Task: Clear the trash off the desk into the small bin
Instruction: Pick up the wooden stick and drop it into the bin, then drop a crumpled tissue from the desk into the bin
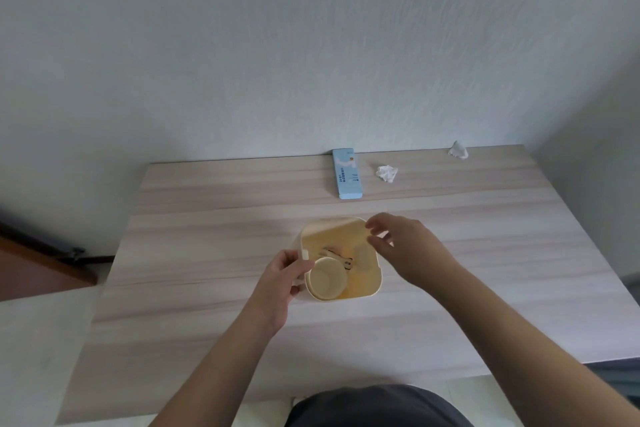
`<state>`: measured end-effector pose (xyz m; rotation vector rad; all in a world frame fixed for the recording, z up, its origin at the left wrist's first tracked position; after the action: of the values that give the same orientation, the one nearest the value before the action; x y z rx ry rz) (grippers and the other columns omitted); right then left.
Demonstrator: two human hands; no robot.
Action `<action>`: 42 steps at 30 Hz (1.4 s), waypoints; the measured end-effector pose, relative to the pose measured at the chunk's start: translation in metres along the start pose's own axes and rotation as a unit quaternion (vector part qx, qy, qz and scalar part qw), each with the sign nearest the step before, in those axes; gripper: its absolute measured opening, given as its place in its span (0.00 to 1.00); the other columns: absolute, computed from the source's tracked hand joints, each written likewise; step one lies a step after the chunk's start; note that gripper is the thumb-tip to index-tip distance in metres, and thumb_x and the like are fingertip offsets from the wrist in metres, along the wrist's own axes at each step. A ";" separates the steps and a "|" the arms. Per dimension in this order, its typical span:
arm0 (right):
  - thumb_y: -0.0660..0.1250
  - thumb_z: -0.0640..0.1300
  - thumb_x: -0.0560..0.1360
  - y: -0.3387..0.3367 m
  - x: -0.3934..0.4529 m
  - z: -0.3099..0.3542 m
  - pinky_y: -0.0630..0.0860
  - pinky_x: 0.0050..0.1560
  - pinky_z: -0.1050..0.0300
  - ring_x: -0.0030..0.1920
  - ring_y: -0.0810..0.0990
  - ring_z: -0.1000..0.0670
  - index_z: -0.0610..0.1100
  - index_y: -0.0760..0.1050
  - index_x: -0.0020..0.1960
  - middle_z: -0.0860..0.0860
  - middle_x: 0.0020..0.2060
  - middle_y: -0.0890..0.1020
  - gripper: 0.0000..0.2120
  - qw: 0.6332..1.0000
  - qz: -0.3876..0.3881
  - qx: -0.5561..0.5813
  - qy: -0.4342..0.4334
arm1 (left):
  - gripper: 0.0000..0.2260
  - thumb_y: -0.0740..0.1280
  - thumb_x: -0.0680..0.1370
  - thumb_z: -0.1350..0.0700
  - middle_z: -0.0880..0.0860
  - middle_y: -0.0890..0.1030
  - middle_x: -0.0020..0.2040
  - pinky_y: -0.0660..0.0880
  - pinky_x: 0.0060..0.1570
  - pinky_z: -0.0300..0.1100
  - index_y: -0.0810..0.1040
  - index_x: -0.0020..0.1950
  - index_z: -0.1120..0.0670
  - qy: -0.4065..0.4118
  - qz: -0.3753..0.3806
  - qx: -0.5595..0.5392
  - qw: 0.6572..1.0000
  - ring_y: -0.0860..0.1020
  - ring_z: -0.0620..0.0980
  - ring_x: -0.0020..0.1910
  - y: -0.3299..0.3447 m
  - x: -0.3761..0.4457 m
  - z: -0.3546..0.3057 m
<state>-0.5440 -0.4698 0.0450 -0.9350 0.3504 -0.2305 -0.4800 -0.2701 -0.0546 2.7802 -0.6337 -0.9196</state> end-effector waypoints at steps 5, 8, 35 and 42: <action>0.62 0.47 0.78 -0.020 0.011 -0.018 0.77 0.51 0.51 0.48 0.80 0.52 0.50 0.76 0.57 0.54 0.49 0.82 0.10 0.998 -0.058 0.006 0.008 | 0.04 0.68 0.75 0.64 0.52 0.78 0.39 0.70 0.40 0.43 0.76 0.48 0.57 -0.003 -0.008 -0.003 1.000 0.75 0.49 0.39 0.000 0.007 0.000; 0.61 0.46 0.78 -0.027 0.023 -0.035 0.77 0.50 0.52 0.49 0.80 0.51 0.49 0.76 0.58 0.52 0.51 0.81 0.10 0.997 -0.080 -0.002 0.018 | 0.08 0.71 0.72 0.61 0.53 0.79 0.41 0.70 0.40 0.43 0.76 0.48 0.57 -0.004 -0.004 -0.001 1.000 0.75 0.50 0.41 0.004 0.010 -0.004; 0.59 0.45 0.78 0.009 0.236 -0.177 0.73 0.58 0.47 0.62 0.73 0.40 0.51 0.61 0.74 0.44 0.69 0.68 0.24 0.993 0.067 -0.102 0.000 | 0.11 0.70 0.67 0.56 0.52 0.81 0.41 0.70 0.49 0.50 0.76 0.47 0.56 0.000 -0.050 -0.008 0.999 0.77 0.50 0.43 0.099 0.108 -0.031; 0.58 0.39 0.77 0.043 0.287 -0.203 0.69 0.59 0.46 0.63 0.69 0.39 0.51 0.58 0.74 0.45 0.73 0.60 0.27 0.977 0.092 -0.191 0.017 | 0.10 0.70 0.67 0.56 0.53 0.80 0.41 0.70 0.53 0.52 0.74 0.45 0.56 0.003 -0.073 -0.009 0.997 0.76 0.51 0.44 0.109 0.128 -0.040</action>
<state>-0.3571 -0.6941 -0.1557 -1.2691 0.5212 -0.0056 -0.4010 -0.4239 -0.0626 2.8427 -0.4236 -0.9394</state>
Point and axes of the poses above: each hand's wrist, its own x-axis towards the middle knuckle, its own y-axis out of the palm, z = x × y, the point moved 6 cm from there along x, towards the middle knuckle
